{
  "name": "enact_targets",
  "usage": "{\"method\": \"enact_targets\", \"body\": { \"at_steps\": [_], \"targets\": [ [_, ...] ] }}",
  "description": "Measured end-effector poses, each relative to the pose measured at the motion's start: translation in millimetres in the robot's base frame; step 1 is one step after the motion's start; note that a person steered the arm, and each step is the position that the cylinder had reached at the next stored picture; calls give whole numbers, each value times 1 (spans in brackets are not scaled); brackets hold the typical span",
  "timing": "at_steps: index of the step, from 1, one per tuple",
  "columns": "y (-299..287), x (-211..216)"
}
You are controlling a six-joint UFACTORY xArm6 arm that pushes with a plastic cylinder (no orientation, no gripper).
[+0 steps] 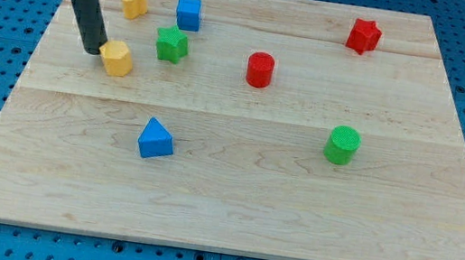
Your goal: Move the yellow hexagon to the bottom left of the red circle
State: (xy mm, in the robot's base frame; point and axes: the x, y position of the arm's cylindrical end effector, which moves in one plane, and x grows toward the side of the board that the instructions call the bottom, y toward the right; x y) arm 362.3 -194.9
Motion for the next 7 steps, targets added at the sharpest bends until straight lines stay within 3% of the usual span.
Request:
{"method": "enact_targets", "body": {
  "at_steps": [2, 7],
  "targets": [
    [36, 26],
    [40, 57]
  ]
}}
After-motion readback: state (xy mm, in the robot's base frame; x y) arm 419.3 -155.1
